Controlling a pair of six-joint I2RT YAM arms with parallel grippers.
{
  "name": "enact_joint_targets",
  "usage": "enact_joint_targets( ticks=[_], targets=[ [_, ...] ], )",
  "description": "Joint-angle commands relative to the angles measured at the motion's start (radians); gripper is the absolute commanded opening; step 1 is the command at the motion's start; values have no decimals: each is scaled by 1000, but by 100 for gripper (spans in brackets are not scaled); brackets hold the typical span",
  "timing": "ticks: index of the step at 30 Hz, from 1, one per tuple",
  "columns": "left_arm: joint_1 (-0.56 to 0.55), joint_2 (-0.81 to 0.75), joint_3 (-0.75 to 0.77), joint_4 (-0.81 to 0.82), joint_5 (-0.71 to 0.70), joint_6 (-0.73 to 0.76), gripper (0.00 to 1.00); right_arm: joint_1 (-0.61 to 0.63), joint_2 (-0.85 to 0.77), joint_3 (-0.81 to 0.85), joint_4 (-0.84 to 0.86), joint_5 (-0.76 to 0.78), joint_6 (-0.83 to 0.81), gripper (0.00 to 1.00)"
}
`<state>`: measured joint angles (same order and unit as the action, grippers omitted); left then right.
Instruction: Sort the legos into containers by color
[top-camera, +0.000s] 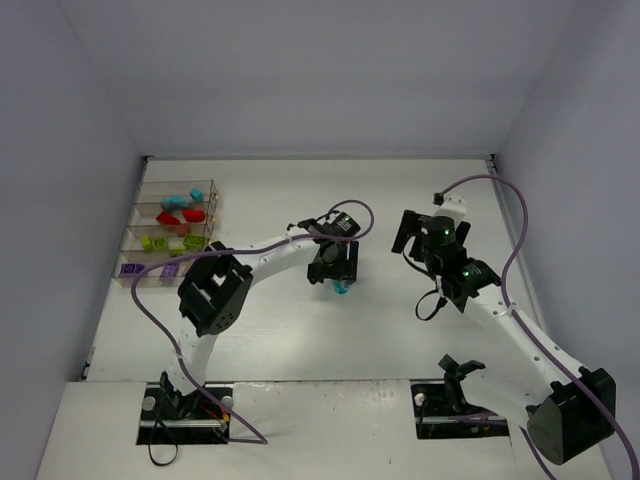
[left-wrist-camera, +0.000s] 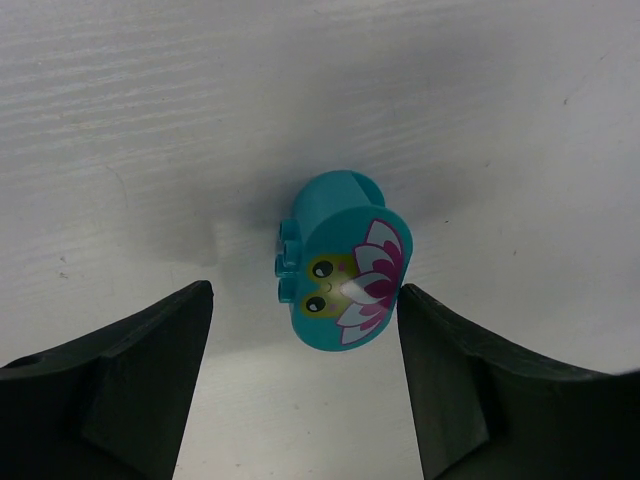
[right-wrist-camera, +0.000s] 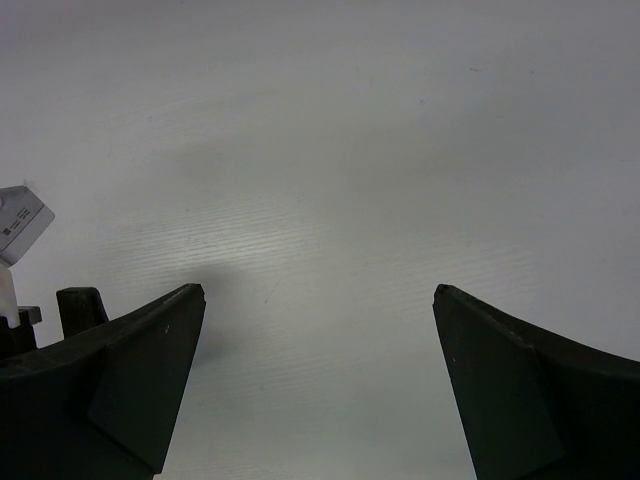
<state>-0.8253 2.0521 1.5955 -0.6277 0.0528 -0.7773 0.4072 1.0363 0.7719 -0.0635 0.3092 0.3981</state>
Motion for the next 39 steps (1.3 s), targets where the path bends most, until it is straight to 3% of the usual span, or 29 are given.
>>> enact_joint_targets(
  ticks=[1, 6, 7, 10, 14, 23, 28, 34, 39],
  targets=[
    [-23, -26, 44, -20, -41, -20, 66, -11, 1, 4, 33, 22, 27, 95],
    [-23, -30, 20, 43, -44, -28, 56, -18, -1, 0, 33, 25, 24, 95],
    [-23, -29, 15, 43, -44, -33, 51, -21, 1, -2, 33, 25, 22, 95],
    [-23, -41, 4, 46, -44, -42, 19, -22, -4, -6, 33, 24, 24, 95],
    [-3, -79, -19, 51, -91, -46, 6, -25, -5, -10, 33, 25, 22, 95],
    [218, -283, -58, 39, -116, -128, 4, -25, 44, 6, 34, -11, 39, 95],
    [458, -388, -60, 77, -168, -184, 4, -25, 73, 15, 47, -38, 45, 95],
    [731, -376, -20, 132, -159, -276, 8, -25, 88, 21, 54, -45, 41, 95],
    [877, -288, 35, 200, -143, -336, 14, -25, 106, 26, 54, -59, 44, 96]
  ],
)
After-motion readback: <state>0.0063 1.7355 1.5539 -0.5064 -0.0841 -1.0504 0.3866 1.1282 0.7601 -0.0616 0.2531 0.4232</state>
